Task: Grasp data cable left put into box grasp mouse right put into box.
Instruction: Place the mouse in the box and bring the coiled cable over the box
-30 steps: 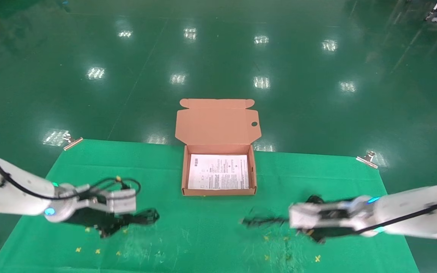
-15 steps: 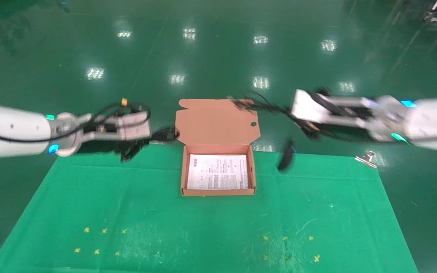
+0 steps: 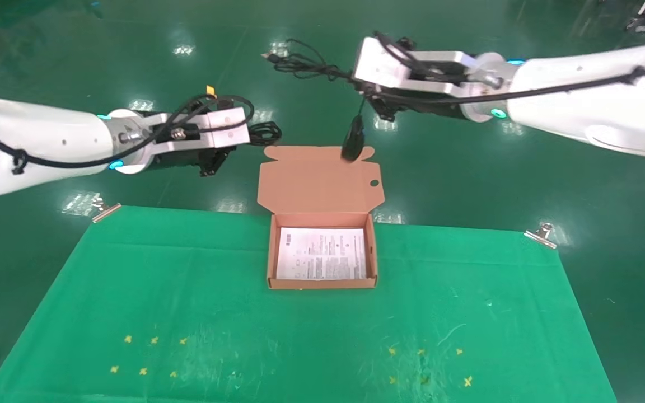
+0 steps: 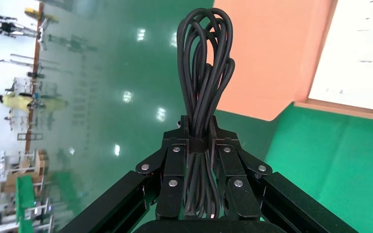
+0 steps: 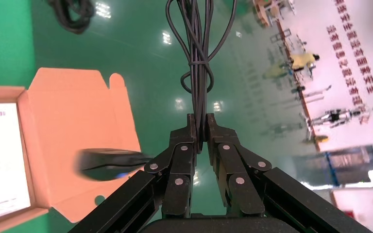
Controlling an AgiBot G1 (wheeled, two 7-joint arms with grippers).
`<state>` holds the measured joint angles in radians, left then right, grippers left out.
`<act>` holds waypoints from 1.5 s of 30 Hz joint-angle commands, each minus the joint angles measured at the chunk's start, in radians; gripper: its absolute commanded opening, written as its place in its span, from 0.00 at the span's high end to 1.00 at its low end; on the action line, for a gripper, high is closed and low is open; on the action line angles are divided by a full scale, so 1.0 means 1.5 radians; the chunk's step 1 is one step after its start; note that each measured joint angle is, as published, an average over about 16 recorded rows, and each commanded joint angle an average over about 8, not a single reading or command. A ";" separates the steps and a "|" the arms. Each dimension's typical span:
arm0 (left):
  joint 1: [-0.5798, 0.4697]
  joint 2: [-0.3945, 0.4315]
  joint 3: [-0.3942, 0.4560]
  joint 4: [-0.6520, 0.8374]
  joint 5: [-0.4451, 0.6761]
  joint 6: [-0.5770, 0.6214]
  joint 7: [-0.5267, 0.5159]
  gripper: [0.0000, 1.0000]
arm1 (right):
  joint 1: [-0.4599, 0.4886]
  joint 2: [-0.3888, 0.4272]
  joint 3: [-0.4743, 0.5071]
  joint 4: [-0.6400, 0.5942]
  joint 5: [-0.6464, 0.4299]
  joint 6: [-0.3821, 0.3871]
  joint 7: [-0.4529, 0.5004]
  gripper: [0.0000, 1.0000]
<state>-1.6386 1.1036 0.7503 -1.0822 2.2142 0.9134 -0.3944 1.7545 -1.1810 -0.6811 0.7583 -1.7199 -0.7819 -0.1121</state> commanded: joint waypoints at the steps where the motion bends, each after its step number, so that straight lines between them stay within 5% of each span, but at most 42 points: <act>1: -0.005 0.007 0.001 0.005 0.014 -0.003 -0.009 1.00 | 0.012 -0.015 0.003 -0.028 0.010 0.001 -0.028 1.00; 14: 0.018 -0.025 0.014 -0.020 0.051 0.019 -0.019 1.00 | -0.024 -0.018 0.002 -0.035 0.026 -0.012 -0.042 1.00; 29: 0.043 -0.060 0.032 -0.043 0.131 0.078 -0.082 1.00 | -0.059 -0.095 -0.002 -0.158 0.055 -0.003 -0.098 1.00; 45: 0.049 -0.069 0.034 -0.058 0.161 0.101 -0.114 1.00 | -0.114 -0.127 -0.066 -0.170 0.166 0.036 -0.104 1.00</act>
<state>-1.5652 0.9998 0.8017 -1.1677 2.4559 1.0641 -0.5653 1.5863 -1.3695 -0.7881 0.5033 -1.4731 -0.7282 -0.2625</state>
